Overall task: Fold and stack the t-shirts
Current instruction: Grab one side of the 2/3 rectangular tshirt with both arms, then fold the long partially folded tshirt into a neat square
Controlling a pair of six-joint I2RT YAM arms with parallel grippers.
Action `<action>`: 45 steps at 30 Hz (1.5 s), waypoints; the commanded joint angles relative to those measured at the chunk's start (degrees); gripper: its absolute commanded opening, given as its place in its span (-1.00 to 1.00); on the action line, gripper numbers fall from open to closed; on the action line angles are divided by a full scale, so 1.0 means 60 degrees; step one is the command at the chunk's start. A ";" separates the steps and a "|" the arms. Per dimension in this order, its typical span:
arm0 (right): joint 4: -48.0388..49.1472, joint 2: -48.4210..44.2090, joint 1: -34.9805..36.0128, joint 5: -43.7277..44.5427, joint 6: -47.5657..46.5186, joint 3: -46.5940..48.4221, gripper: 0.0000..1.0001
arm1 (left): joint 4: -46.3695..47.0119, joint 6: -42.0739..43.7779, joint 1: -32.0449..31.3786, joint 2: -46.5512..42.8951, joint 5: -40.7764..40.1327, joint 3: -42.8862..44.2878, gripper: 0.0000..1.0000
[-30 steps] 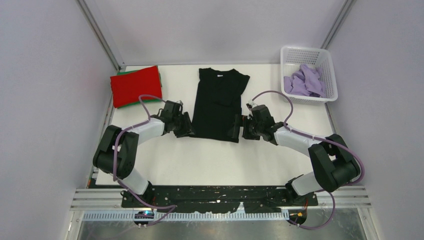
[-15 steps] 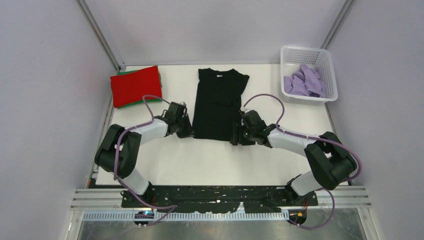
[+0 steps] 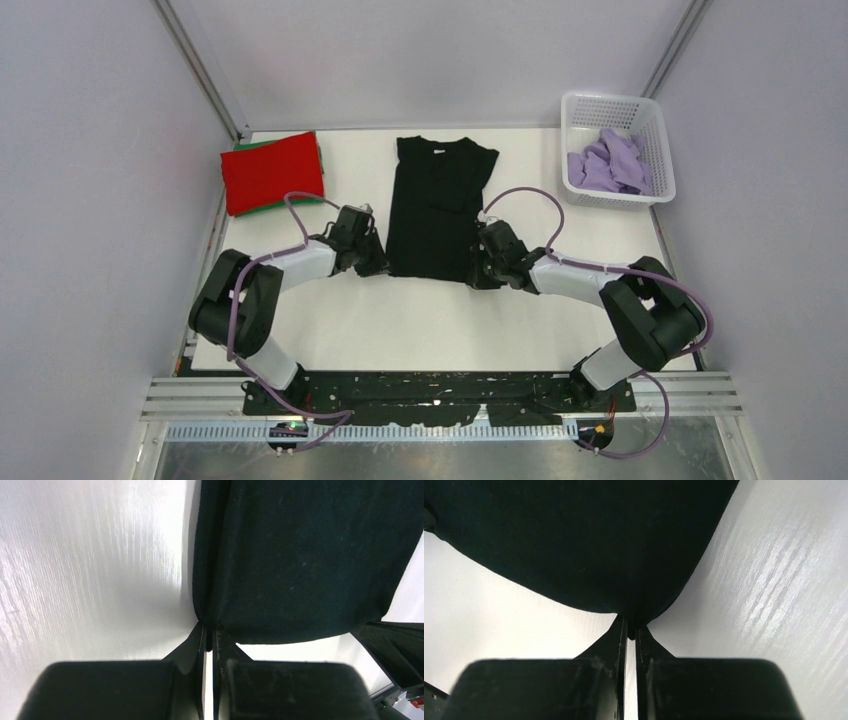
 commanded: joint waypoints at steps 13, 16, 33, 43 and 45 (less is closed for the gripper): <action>-0.2326 -0.6224 0.1702 -0.2377 -0.0778 -0.1300 -0.89 | -0.2710 -0.1123 -0.2414 -0.7417 -0.1359 -0.3047 -1.00; -0.1995 -0.7601 0.1887 -0.3236 -0.0559 -0.1561 -0.89 | -0.3490 -0.1592 -0.2578 -0.9580 -0.1682 -0.3275 -1.00; -0.2345 -0.8101 0.0647 -0.2584 -0.0090 -0.0716 -0.90 | -0.3208 -0.0341 -0.2584 -0.9458 -0.3859 -0.0990 -1.00; -0.1808 -0.6625 -0.1636 -0.3437 -0.0099 -0.0415 -0.90 | -0.1930 0.0589 -0.1556 -0.5998 -0.3558 0.0723 -1.00; -0.1593 -0.6205 -0.1927 -0.3481 -0.0117 -0.0378 -0.89 | -0.1762 0.0728 -0.1306 -0.5338 -0.3365 0.1098 -1.00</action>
